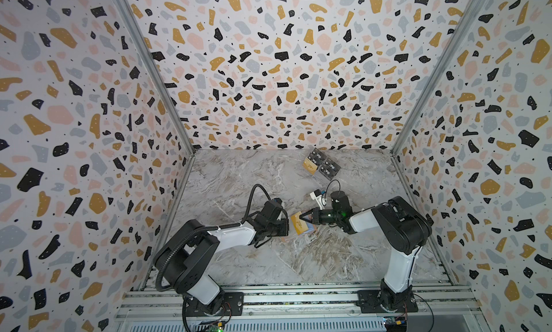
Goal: Put the credit cards into the card holder
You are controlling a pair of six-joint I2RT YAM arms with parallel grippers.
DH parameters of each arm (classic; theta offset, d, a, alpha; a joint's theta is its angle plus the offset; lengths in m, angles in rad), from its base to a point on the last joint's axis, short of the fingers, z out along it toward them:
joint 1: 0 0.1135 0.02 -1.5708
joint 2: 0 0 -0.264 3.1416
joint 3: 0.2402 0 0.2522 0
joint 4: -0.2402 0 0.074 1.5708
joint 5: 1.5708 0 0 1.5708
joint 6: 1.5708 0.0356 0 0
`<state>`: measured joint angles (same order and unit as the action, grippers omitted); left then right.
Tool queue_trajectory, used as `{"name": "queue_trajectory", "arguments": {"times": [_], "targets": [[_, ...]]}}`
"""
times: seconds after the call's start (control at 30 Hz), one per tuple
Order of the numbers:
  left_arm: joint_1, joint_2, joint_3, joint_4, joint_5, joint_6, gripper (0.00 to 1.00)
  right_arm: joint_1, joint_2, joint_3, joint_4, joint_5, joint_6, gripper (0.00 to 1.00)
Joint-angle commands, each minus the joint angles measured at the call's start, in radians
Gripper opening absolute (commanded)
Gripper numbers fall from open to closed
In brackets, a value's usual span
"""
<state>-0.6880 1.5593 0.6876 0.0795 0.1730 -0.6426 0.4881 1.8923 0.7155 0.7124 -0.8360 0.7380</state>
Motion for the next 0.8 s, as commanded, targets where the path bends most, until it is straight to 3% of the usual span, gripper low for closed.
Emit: {"name": "queue_trajectory", "arguments": {"times": [0.0,0.2,0.77], "targets": [[0.010,-0.022,0.031,-0.054,-0.056,-0.010,0.16,-0.005,0.015,0.037,-0.027,-0.030,-0.023,0.00],[0.021,-0.030,0.015,-0.129,-0.148,-0.076,0.25,-0.005,0.039,0.048,-0.024,-0.045,-0.011,0.00],[0.035,-0.062,-0.044,-0.039,-0.119,-0.119,0.22,-0.013,0.064,-0.009,0.094,-0.061,0.095,0.00]]}}
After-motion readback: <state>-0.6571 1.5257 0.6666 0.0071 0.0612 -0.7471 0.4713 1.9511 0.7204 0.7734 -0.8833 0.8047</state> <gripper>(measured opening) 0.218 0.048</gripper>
